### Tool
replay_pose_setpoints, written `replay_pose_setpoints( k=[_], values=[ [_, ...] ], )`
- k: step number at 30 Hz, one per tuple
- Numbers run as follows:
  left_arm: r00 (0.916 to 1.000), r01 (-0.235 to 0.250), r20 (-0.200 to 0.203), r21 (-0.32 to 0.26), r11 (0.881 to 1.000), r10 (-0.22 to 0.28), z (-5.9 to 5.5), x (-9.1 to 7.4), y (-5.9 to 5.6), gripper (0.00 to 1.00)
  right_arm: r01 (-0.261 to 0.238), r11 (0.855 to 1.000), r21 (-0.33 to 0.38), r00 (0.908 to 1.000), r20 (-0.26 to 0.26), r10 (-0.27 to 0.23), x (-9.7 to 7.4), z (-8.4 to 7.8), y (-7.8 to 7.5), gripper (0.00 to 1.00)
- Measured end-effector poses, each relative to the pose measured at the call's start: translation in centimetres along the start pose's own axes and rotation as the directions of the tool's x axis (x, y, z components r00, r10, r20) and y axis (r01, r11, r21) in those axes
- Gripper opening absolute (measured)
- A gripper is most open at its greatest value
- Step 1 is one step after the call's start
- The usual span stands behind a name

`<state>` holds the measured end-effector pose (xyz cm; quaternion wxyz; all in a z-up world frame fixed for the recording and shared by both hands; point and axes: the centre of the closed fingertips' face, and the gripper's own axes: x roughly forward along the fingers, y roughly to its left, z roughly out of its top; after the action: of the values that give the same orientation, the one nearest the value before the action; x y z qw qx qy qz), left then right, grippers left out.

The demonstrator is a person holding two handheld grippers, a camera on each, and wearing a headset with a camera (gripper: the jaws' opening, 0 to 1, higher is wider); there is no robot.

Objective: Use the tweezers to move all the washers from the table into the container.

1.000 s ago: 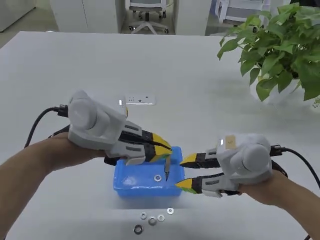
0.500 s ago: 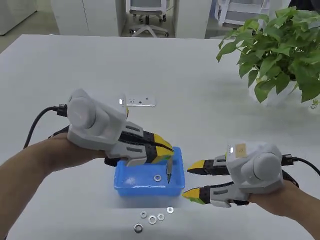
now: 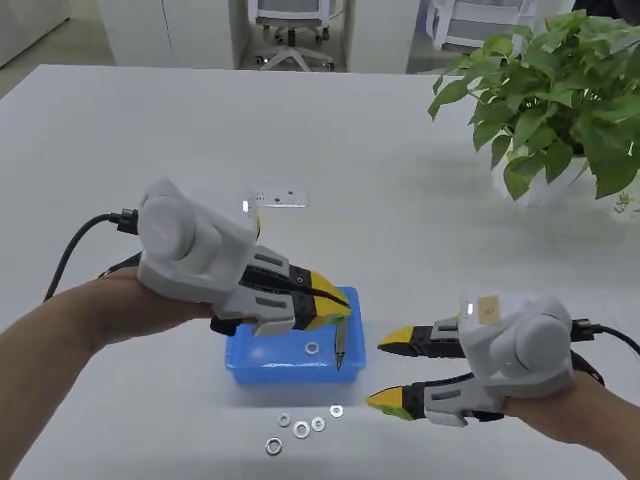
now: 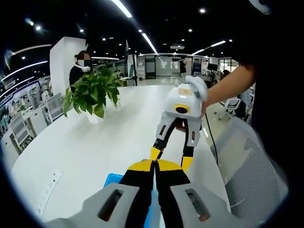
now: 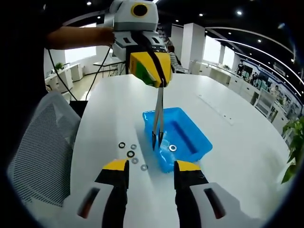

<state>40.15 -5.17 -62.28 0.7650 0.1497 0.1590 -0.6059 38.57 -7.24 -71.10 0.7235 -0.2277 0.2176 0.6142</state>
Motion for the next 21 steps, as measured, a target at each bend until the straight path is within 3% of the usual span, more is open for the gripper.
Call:
replay_pose_setpoints(
  k=[21],
  values=[
    [0.9986,0.044,-0.028,0.004,0.999,-0.044,-2.0,1.3,-1.9,0.05,-0.009,1.0,0.006,1.0,-0.001,0.009,-0.1,-0.7,0.9,0.48]
  ],
)
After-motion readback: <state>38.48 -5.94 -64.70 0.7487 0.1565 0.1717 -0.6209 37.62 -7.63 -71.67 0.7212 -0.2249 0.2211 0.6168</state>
